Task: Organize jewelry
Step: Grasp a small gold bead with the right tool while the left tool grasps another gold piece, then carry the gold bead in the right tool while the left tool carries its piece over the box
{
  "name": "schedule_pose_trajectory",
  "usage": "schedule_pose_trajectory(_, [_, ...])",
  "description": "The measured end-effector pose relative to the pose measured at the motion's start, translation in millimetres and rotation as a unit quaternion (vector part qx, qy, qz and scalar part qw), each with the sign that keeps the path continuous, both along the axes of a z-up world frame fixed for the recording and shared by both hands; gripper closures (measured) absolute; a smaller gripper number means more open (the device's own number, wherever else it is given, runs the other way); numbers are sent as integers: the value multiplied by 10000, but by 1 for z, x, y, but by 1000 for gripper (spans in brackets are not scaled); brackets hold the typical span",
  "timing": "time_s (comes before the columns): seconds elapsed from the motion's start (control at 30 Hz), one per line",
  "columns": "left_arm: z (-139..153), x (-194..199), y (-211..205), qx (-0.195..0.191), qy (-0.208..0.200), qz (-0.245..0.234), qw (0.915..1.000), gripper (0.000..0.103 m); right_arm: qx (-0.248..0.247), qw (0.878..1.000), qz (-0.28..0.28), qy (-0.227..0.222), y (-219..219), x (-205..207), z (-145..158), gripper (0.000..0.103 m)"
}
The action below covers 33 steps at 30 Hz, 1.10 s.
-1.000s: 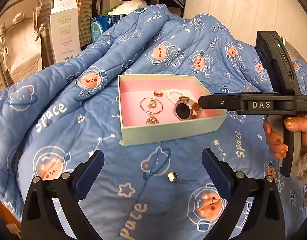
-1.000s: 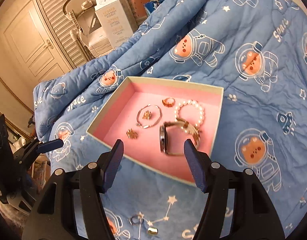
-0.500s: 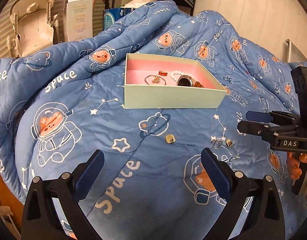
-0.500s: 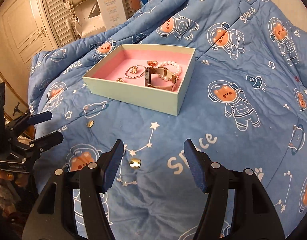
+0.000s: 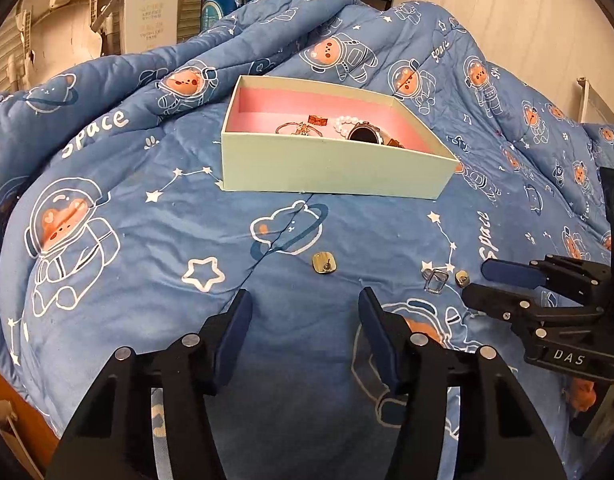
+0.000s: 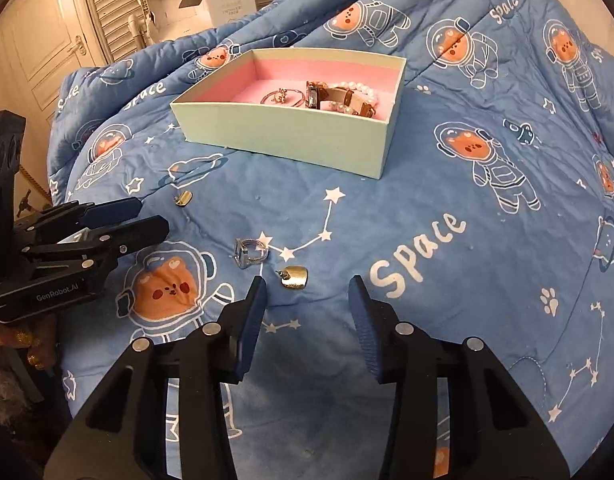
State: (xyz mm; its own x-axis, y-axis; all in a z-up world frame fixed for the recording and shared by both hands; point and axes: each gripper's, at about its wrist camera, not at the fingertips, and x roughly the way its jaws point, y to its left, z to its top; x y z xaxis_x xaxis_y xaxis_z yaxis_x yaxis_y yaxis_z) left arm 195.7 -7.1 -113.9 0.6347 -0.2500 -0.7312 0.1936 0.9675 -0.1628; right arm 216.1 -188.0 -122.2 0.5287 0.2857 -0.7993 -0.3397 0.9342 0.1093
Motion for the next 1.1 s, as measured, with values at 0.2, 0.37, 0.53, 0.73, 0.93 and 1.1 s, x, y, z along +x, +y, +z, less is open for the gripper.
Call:
schedule_pose_trajectory(0.2, [-1, 11, -8, 121, 107, -64, 9998, 58, -10, 10000, -44, -4, 2, 0, -4, 67])
schedule_pose_trajectory(0.37, [-2, 22, -12, 151, 172, -110, 9997, 64, -15, 10000, -67, 4, 5, 3, -5, 72])
schedule_pose_trajectory(0.53, [-2, 30, -17, 151, 219, -164, 9995, 78, 5, 10000, -85, 20, 7, 5, -5, 77])
schedule_pose_trajectory(0.73, [-3, 30, -21, 157, 224, -261, 9993, 90, 19, 10000, -74, 32, 8, 7, -6, 87])
schedule_pose_trajectory(0.93, [-1, 27, -16, -8, 206, -245, 9995, 90, 32, 10000, -76, 33, 8, 7, -5, 88])
schedule_pose_trajectory(1.1, [1, 19, -12, -188, 181, -211, 9994, 90, 55, 9999, -87, 27, 8, 6, -5, 88])
